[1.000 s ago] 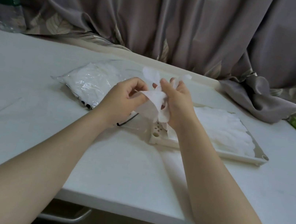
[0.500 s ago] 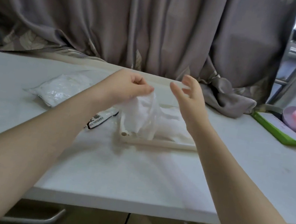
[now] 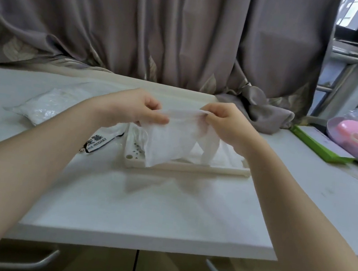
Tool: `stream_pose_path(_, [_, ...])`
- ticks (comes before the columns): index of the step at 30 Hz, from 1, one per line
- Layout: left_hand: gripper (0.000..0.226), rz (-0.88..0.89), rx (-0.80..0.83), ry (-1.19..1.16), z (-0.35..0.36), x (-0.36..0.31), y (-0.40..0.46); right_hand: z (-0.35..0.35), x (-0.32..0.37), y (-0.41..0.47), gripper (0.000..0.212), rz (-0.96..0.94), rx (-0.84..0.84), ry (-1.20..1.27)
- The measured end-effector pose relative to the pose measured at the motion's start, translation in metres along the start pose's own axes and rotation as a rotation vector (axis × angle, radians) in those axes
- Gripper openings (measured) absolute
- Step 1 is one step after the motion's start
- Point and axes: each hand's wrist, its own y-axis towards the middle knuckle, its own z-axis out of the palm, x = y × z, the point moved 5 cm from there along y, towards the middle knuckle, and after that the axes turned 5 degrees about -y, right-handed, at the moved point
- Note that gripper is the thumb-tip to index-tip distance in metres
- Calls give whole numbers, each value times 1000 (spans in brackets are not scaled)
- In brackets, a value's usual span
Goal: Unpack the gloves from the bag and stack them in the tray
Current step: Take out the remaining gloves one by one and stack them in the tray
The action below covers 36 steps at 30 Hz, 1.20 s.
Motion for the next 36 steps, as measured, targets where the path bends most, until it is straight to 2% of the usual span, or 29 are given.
stream_pose_path(2, [15,-11,31,-184,-1,4,2,-5,-14,-2,27,39,116,-51])
stream_pose_path(4, [15,-33,27,-389,-2,9,6,-14,-29,-5,26,121,190,17])
stream_pose_path(6, [15,-26,15,-561,-1,10,10,-25,-47,-6,22,225,188,80])
stream_pose_path(8, [9,-1,-2,-652,2,8,14,-33,-59,-8,19,287,187,28])
stream_pose_path(10, [18,14,-35,-710,4,5,19,-38,-66,-10,16,323,199,24])
stream_pose_path(14, [28,13,-90,-799,11,2,28,-33,-74,-7,34,360,237,433])
stream_pose_path(16, [29,-14,-152,-801,13,3,34,-28,-78,-5,38,352,259,501])
stream_pose_path(20, [28,-63,-306,-718,4,3,50,-26,-89,16,39,303,142,307])
stream_pose_path(22, [29,-79,-343,-690,1,0,57,-27,-90,25,31,302,71,278])
stream_pose_path(26, [27,-72,-390,-652,-7,-7,71,-41,-80,40,22,257,-8,450])
stream_pose_path(30, [27,-23,-312,-697,-5,-13,67,-47,-72,33,29,175,184,749])
stream_pose_path(32, [33,-14,-244,-670,1,-16,63,-51,-71,32,18,197,242,851])
stream_pose_path(33, [34,-31,-230,-637,4,-14,61,-51,-72,33,15,233,238,817])
stream_pose_path(35, [31,-92,-256,-469,8,-4,61,-52,-84,41,15,308,184,537])
stream_pose_path(36, [29,-134,-285,-354,8,5,62,-49,-90,46,21,306,159,376])
